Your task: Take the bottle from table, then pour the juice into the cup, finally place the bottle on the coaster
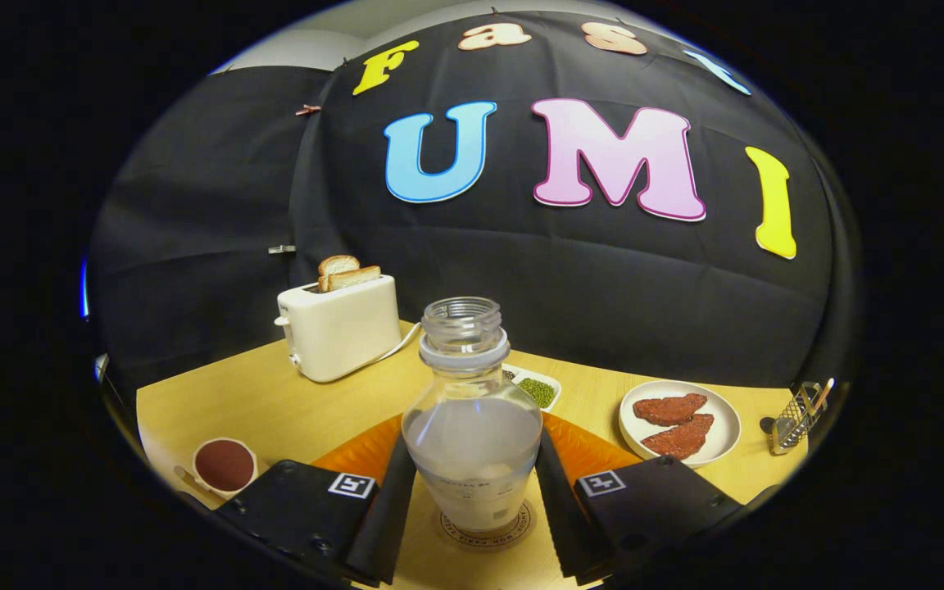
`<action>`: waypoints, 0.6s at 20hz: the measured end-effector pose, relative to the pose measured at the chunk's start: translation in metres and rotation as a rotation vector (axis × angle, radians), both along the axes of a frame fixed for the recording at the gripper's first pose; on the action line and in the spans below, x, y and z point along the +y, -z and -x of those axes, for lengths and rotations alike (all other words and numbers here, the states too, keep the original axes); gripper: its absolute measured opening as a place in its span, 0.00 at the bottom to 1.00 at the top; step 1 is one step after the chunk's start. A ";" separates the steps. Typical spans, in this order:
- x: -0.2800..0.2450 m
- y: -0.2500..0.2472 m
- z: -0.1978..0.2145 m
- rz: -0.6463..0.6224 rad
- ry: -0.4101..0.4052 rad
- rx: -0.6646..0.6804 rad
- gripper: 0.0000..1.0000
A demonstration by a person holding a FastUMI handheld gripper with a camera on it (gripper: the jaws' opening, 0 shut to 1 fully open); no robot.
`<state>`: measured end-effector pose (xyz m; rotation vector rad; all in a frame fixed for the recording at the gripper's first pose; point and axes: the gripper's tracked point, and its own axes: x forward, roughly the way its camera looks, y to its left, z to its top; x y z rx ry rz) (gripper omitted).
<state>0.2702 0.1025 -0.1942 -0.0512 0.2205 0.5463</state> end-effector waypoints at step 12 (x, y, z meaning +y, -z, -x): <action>-0.005 0.032 0.002 0.041 -0.003 0.036 0.77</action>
